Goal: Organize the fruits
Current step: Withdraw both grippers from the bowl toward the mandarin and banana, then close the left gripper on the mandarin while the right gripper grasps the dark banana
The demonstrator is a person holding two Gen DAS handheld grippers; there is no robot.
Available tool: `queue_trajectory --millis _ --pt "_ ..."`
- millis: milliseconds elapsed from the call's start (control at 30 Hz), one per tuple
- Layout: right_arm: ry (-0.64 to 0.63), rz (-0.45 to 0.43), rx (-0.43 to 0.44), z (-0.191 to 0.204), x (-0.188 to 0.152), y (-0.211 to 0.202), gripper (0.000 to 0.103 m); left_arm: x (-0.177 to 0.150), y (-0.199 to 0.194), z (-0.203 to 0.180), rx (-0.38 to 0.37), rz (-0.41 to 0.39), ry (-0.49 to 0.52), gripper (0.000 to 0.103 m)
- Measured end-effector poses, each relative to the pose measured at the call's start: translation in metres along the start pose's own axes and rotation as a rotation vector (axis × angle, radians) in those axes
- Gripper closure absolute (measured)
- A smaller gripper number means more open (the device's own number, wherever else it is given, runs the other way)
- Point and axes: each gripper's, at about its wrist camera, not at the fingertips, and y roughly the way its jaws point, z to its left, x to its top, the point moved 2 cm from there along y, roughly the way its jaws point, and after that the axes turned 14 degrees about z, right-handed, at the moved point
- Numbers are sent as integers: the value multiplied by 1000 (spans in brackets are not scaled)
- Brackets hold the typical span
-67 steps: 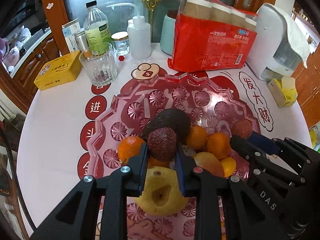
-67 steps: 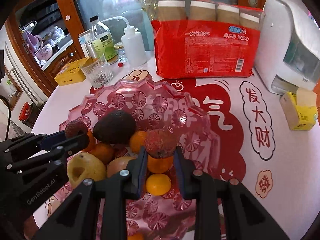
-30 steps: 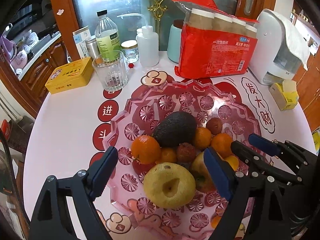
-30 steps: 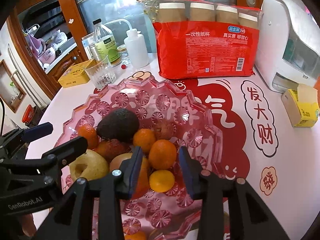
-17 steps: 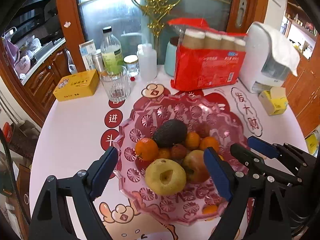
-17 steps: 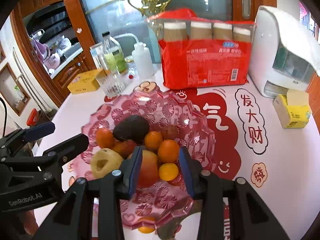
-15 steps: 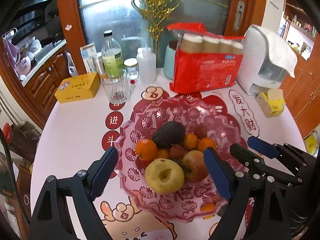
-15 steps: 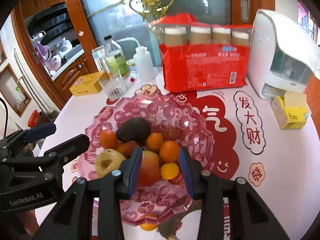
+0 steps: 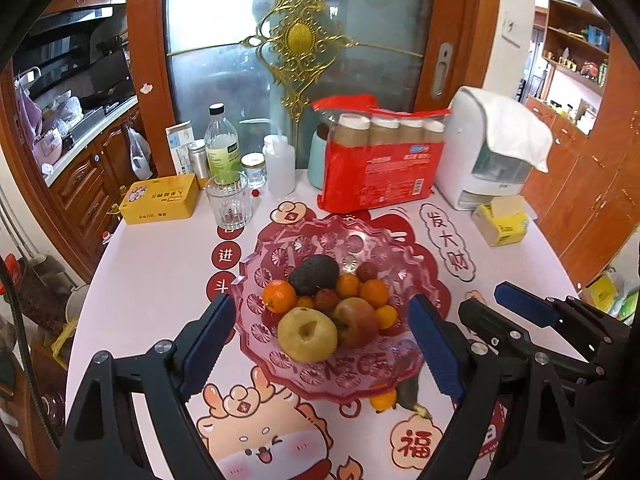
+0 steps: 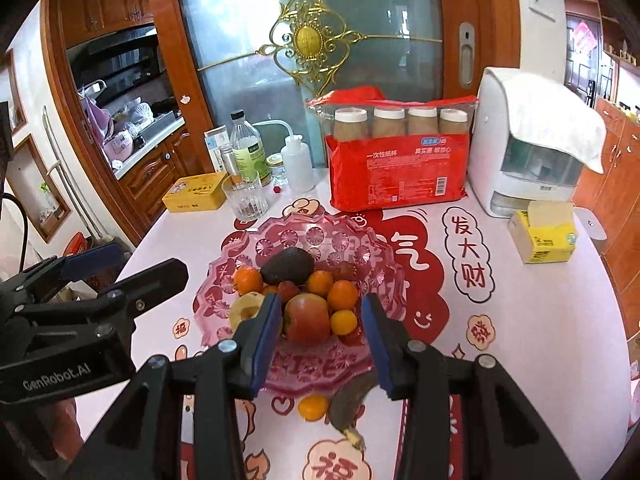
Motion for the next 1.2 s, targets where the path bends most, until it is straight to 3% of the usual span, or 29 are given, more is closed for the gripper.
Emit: queue_trajectory --millis 300,700,967,1200 --pt "17 -5 -16 -8 -34 -21 55 -31 -15 -12 -32 -18 25 15" --pt "148 54 -35 -57 -81 -11 55 -77 0 -30 -56 -4 69 15" --pt "207 129 -22 -76 -107 21 55 -114 53 -43 -67 76 120 15" --pt "216 203 2 -77 -124 60 55 -130 106 -52 -38 88 171 16"
